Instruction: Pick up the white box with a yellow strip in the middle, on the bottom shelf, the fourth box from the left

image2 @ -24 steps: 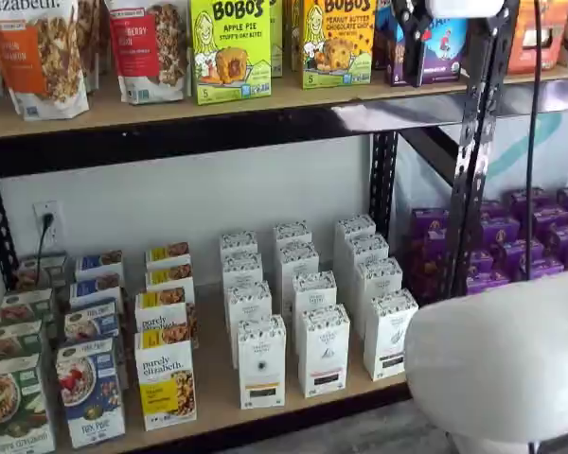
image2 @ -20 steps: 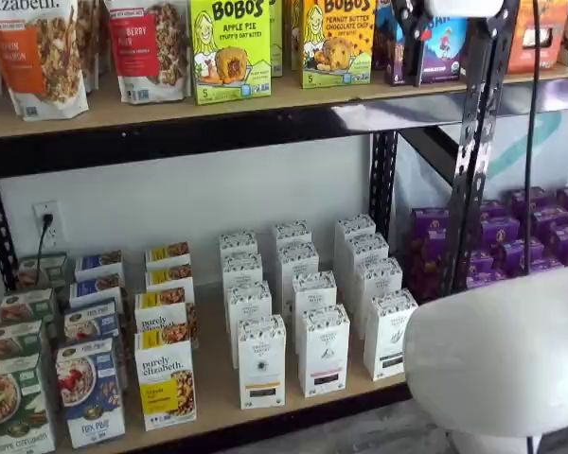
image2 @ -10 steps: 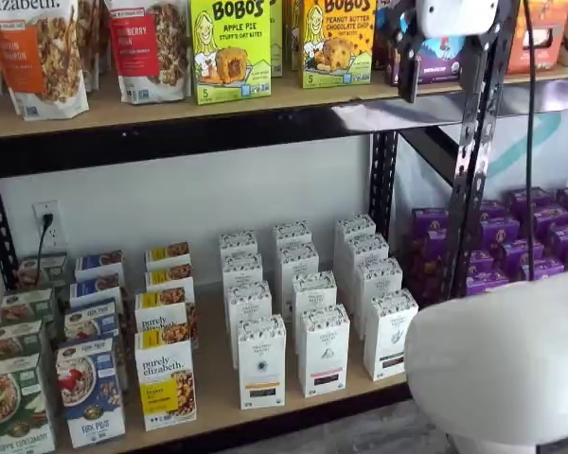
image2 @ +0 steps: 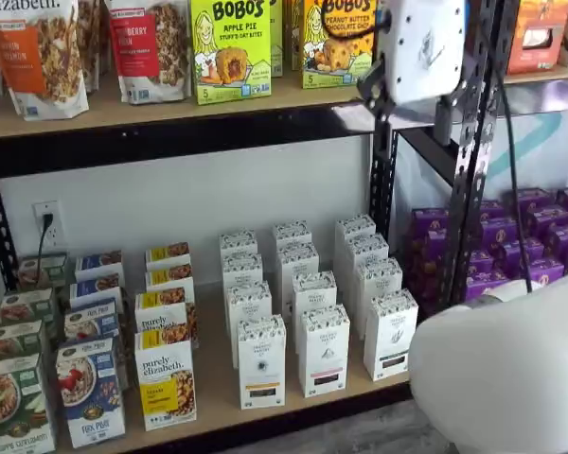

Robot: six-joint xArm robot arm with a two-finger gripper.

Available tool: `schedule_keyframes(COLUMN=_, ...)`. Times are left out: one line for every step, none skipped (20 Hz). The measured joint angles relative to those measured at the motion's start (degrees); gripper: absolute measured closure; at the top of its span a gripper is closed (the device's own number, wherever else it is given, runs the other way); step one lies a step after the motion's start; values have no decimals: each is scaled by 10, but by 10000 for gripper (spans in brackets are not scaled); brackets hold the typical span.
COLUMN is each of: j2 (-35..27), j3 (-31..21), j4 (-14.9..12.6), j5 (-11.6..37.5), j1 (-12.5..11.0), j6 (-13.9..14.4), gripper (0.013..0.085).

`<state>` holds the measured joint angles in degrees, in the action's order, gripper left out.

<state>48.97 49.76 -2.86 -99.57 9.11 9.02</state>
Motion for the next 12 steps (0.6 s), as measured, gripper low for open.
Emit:
schedule_keyframes(j2=3, j3=-16, j4=6, j5=19, j1=3, j6=5, gripper=130)
schedule_keyframes(j2=6, j3=-31, j4=15, j5=37, j1=4, j6=9, gripper=130)
schedule_keyframes(j2=7, j3=-44, j4=22, j5=53, j1=8, j6=13, gripper=130)
schedule_keyframes(j2=6, j3=-55, j4=24, j5=65, j1=13, j6=19, gripper=130)
schedule_keyframes(j2=6, j3=-67, j4=20, j5=79, j1=24, j6=29, gripper=130)
schedule_keyframes(j2=8, j3=-79, j4=19, j5=95, j1=30, j6=36, gripper=130)
schedule_keyframes(j2=11, j3=-92, j4=21, j5=112, j1=35, j6=41, gripper=130)
schedule_keyframes(j2=14, j3=-107, j4=20, j5=132, j1=42, j6=49, gripper=130)
schedule_keyframes(j2=13, j3=-116, j4=14, j5=144, j1=50, j6=58, gripper=130)
schedule_keyframes(j2=9, j3=-120, j4=2, j5=148, j1=60, j6=70, gripper=130)
schedule_keyframes(j2=2, j3=-122, j4=-14, j5=148, j1=72, j6=83, gripper=130)
schedule_keyframes(j2=-7, j3=-124, j4=-27, j5=147, j1=82, j6=94, gripper=130)
